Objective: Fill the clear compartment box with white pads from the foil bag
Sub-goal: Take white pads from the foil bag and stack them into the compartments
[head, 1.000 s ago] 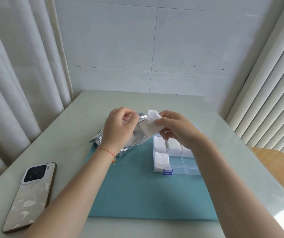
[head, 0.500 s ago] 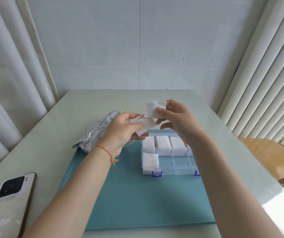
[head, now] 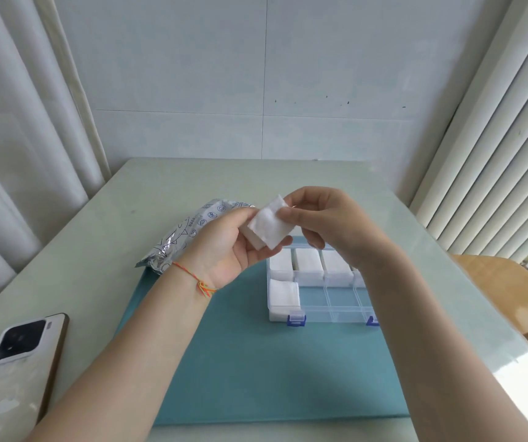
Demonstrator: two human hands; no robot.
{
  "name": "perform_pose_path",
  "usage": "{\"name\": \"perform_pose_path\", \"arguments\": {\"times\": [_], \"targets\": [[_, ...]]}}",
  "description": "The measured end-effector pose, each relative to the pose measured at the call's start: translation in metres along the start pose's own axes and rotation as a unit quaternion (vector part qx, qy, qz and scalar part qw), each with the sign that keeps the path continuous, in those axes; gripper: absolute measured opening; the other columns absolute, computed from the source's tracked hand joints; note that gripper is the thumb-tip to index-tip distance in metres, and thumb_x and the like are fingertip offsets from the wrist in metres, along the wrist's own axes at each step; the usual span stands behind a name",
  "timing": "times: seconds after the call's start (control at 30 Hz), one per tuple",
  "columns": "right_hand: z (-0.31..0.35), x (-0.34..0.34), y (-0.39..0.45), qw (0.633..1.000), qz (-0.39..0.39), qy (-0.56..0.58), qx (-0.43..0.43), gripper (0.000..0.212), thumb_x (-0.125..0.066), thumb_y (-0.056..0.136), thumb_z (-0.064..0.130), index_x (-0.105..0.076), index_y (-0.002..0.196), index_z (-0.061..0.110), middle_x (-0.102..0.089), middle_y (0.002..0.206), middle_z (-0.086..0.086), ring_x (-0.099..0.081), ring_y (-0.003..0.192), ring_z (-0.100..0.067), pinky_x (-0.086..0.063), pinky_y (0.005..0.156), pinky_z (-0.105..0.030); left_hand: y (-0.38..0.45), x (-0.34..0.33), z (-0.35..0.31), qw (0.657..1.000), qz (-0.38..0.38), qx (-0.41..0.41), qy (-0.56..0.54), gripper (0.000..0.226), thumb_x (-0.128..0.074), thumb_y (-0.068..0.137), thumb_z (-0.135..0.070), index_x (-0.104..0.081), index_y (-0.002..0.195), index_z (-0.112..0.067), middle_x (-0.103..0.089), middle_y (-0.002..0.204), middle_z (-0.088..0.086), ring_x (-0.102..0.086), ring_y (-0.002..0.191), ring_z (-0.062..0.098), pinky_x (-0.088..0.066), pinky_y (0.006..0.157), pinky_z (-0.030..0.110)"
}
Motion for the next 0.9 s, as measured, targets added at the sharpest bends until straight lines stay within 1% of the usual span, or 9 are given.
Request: {"name": "perform_pose_path", "arguments": {"times": [0.17,0.23,0.37,0.43,0.5,0.57,0.7,0.83,0.9], "targets": [[0.003,-0.007,-0.001,1.0,-0.028,0.001,-0.005,0.008,-0.07,0.087,0.012,-0.066,0.088,0.005,-0.05,0.052,0.0,-0.03,0.044,-0.017,-0.023,0.043,-0.024,-0.002,-0.002,0.001,0.997,-0.001,0.014,-0.081,0.03,-0.036,0.101,-0.015,-0.06,0.111,0.001,-0.07,0.094,0.015,-0.069,0.078,0.027,-0.058,0.073,0.031],[0.006,-0.009,-0.002,0.999,-0.03,-0.014,-0.002,0.009,-0.071,0.087,0.013,-0.066,0.088,0.005,-0.054,0.053,0.002,-0.03,0.044,-0.017,-0.023,0.042,-0.024,-0.003,-0.005,0.002,0.994,0.005,0.022,-0.104,0.029,-0.036,0.101,-0.014,-0.06,0.108,0.001,-0.07,0.094,0.016,-0.068,0.08,0.027,-0.059,0.069,0.031],[0.01,-0.014,-0.005,0.998,-0.043,-0.042,0.011,0.008,-0.068,0.089,0.01,-0.066,0.091,0.002,-0.059,0.05,0.01,-0.04,0.035,-0.003,-0.029,0.038,-0.013,-0.005,-0.009,0.004,0.992,0.012,0.033,-0.121,0.03,-0.036,0.1,-0.014,-0.062,0.102,0.0,-0.07,0.091,0.016,-0.07,0.077,0.025,-0.058,0.072,0.032],[0.013,-0.015,-0.004,0.994,-0.061,-0.088,0.034,0.004,-0.07,0.087,0.012,-0.067,0.088,0.01,-0.065,0.058,0.009,-0.051,0.041,-0.001,-0.037,0.045,-0.012,-0.006,-0.009,0.004,0.992,0.012,0.034,-0.122,0.031,-0.035,0.099,-0.013,-0.062,0.101,0.001,-0.071,0.087,0.015,-0.07,0.074,0.024,-0.058,0.073,0.032],[0.015,-0.015,-0.003,0.983,-0.082,-0.15,0.059,0.005,-0.072,0.085,0.018,-0.068,0.083,0.02,-0.07,0.073,0.008,-0.057,0.055,0.0,-0.047,0.059,-0.018,-0.006,-0.008,0.004,0.992,0.011,0.035,-0.12,0.03,-0.034,0.099,-0.012,-0.062,0.101,0.0,-0.071,0.084,0.014,-0.07,0.072,0.024,-0.058,0.071,0.031],[0.016,-0.015,-0.004,0.976,-0.088,-0.186,0.074,0.007,-0.072,0.085,0.02,-0.067,0.082,0.025,-0.069,0.078,0.01,-0.053,0.056,0.0,-0.046,0.063,-0.02,-0.006,-0.008,0.005,0.992,0.011,0.039,-0.121,0.03,-0.033,0.098,-0.011,-0.061,0.104,0.0,-0.071,0.084,0.014,-0.07,0.07,0.024,-0.057,0.068,0.03],[0.021,-0.016,-0.006,0.959,-0.112,-0.24,0.098,0.007,-0.069,0.086,0.022,-0.064,0.09,0.022,-0.06,0.075,0.008,-0.045,0.051,-0.003,-0.034,0.049,-0.013,-0.005,-0.007,0.006,0.991,0.004,0.043,-0.13,0.028,-0.033,0.099,-0.011,-0.059,0.1,-0.001,-0.068,0.083,0.014,-0.069,0.065,0.024,-0.056,0.062,0.028],[0.025,-0.019,-0.011,0.922,-0.151,-0.334,0.122,0.017,-0.064,0.087,0.025,-0.05,0.093,0.02,-0.049,0.088,0.004,-0.049,0.068,-0.015,-0.043,0.057,-0.03,-0.006,-0.006,0.006,0.989,-0.003,0.039,-0.14,0.025,-0.035,0.098,-0.009,-0.059,0.098,-0.001,-0.068,0.082,0.014,-0.066,0.067,0.021,-0.055,0.065,0.031],[0.031,-0.024,-0.014,0.9,-0.167,-0.374,0.151,0.017,-0.065,0.086,0.024,-0.051,0.091,0.017,-0.045,0.096,0.002,-0.049,0.075,-0.022,-0.044,0.057,-0.035,-0.006,-0.008,0.006,0.989,-0.005,0.033,-0.143,0.027,-0.035,0.098,-0.009,-0.06,0.094,-0.001,-0.069,0.078,0.013,-0.067,0.066,0.021,-0.056,0.065,0.032]]}}
Point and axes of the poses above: each hand's wrist, its own y-axis towards the middle knuckle, its own x-axis out of the back of the hand, z = x × y, the point moved 7 cm from there along y, towards the middle knuckle
